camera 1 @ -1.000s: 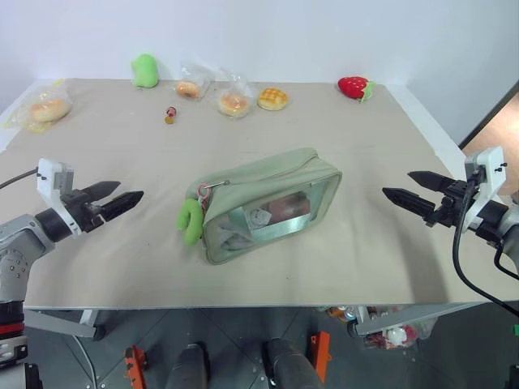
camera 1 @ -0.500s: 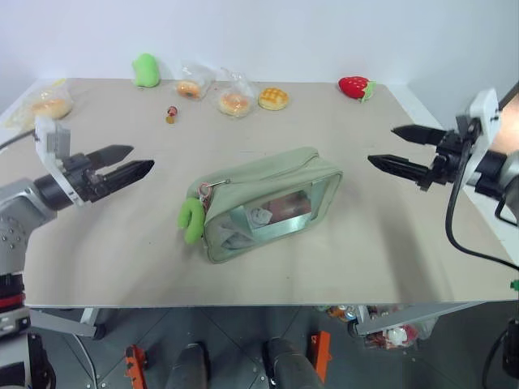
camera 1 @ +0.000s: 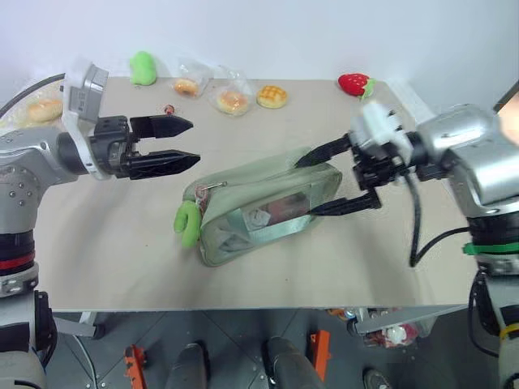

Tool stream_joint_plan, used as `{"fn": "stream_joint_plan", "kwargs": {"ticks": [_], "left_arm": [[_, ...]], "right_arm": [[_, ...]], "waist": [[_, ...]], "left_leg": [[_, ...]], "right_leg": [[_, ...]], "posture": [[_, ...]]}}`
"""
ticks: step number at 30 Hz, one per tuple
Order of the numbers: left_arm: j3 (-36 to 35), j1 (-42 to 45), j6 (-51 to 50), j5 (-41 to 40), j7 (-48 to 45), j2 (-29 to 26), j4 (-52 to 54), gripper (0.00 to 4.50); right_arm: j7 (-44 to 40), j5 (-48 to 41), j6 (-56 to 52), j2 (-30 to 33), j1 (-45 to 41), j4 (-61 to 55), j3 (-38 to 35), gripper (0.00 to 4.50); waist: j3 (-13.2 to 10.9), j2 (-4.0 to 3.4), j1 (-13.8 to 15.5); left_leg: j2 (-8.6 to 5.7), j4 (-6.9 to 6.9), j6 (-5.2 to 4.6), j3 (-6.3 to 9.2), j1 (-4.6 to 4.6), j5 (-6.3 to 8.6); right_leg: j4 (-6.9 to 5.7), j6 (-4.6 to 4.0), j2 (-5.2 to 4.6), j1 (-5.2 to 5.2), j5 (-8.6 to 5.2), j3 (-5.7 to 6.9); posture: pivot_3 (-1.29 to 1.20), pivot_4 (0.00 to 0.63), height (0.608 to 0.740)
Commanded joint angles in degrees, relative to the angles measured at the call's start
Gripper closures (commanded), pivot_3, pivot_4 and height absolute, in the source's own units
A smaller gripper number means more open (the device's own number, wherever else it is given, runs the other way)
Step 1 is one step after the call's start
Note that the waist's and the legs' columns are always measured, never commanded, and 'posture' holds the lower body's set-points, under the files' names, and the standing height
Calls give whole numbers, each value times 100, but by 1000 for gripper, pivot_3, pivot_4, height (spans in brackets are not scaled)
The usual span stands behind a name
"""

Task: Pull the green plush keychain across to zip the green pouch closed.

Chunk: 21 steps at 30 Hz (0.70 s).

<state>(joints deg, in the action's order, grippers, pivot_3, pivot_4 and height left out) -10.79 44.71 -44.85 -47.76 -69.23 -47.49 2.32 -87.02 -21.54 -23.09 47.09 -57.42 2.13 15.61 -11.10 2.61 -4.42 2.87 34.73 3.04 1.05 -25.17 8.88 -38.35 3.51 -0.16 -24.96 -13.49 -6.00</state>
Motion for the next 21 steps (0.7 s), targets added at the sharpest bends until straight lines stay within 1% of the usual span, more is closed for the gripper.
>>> {"fn": "stream_joint_plan", "kwargs": {"ticks": [1,5,8,14,17,18,19,21], "left_arm": [[-85,-40,159,-40,-3,49,235,13],[-139,-117,132,-23,151,104,288,13],[-234,-205,178,-59,253,132,325,0],[-369,-311,202,-127,414,153,319,0],[-432,-295,185,-188,480,179,285,0],[-436,-292,184,-193,496,182,278,0],[-440,-293,183,-198,507,184,278,0],[-460,-305,173,-239,519,191,306,0]], "right_arm": [[-194,294,373,-199,-312,309,91,0],[-412,330,428,-312,-395,491,111,0],[-433,455,627,-369,-397,685,152,783],[-543,487,738,-413,-359,839,172,2915],[-548,461,763,-400,-313,854,202,3791],[-548,463,771,-400,-299,862,205,4243],[-548,468,773,-403,-286,862,205,4456],[-547,466,736,-397,-233,810,203,4456]], "waist": [[0,-1,10],[-1,-1,13],[-1,-1,12],[-1,-1,12],[-1,-1,9],[-1,-1,9],[-1,-1,8],[-1,-1,8]], "left_leg": [[0,5,0,2,-4,0],[-2,15,1,4,-5,0],[-2,20,1,10,-5,-1],[-2,35,1,10,-1,-2],[-1,50,1,12,1,-2],[-1,55,1,12,1,-2],[-1,57,1,12,1,-2],[0,62,1,12,1,-2]], "right_leg": [[-2,0,0,0,0,4],[-13,0,-1,-1,0,4],[-19,0,-1,1,0,10],[-47,-1,0,-2,0,9],[-62,-2,3,-1,-1,9],[-65,-3,4,-1,-1,9],[-66,-4,4,-1,0,9],[-67,-5,4,1,1,9]], "posture": [[0,150,740],[0,150,740],[0,150,740],[0,150,740],[0,150,740],[0,150,740],[0,150,740],[0,150,740]]}}
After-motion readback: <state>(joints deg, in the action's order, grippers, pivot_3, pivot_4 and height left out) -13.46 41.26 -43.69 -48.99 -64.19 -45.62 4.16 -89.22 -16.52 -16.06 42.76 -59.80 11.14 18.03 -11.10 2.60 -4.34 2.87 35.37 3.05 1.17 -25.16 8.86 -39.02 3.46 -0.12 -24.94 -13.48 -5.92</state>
